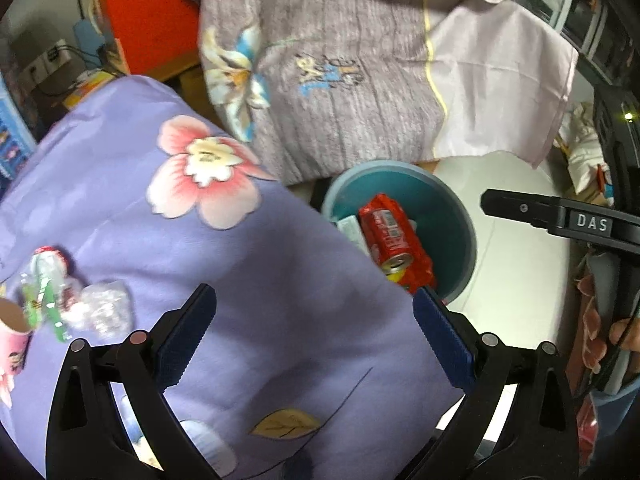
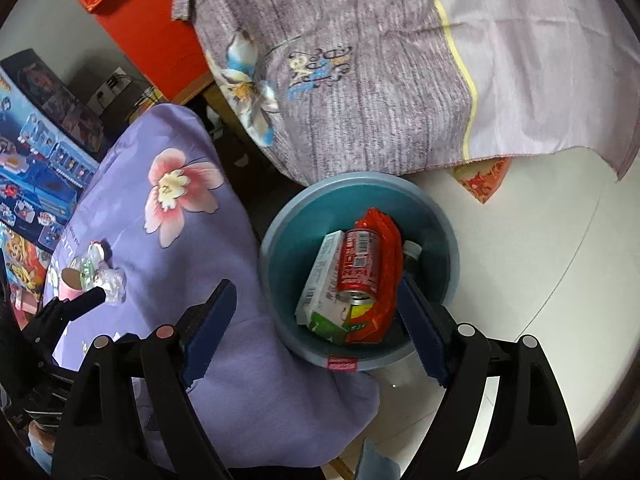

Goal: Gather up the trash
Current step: 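Move both tools back over the remaining trash on the tablecloth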

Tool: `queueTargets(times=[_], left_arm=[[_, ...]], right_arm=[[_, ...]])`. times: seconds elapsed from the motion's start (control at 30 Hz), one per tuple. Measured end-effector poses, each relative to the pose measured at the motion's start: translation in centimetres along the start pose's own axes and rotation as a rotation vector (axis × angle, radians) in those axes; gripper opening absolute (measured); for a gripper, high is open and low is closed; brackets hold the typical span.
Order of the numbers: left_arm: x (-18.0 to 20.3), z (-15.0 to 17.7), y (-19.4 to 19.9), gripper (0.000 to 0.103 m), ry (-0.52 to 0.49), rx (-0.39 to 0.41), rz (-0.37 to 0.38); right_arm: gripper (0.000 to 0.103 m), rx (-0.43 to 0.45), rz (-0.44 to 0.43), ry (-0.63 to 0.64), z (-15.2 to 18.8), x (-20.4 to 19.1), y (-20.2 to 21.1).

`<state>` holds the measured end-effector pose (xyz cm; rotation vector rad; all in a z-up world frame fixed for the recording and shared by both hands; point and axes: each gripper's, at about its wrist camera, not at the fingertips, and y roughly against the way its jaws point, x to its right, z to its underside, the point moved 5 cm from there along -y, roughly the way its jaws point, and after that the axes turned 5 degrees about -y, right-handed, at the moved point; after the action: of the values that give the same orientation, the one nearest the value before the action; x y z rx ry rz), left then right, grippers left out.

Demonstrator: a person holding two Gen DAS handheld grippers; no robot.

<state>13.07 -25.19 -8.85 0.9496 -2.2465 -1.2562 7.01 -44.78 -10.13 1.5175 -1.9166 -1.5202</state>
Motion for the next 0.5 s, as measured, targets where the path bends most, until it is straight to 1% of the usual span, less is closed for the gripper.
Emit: queueTargets(times=[0.23,0.37,0.5], left_arm=[[-3.3,2.0,2.6,0.099,0.058,0.029,-0.021],[-5.8,3.3,4.2,0.099,0.1,0.049,-0.039],[-8.2,4.6,5.5,0.099,0.14,0.068,-0.042]], right_arm=[[0.078,0.004,-0.01,0.062,1.0,-4.2,0.7],[0.079,0.001,-0.019,0.117,1.5,-7.6,0.6],[0.079,-0.01,-0.025,0.161,2.0,-10.7,0.3]])
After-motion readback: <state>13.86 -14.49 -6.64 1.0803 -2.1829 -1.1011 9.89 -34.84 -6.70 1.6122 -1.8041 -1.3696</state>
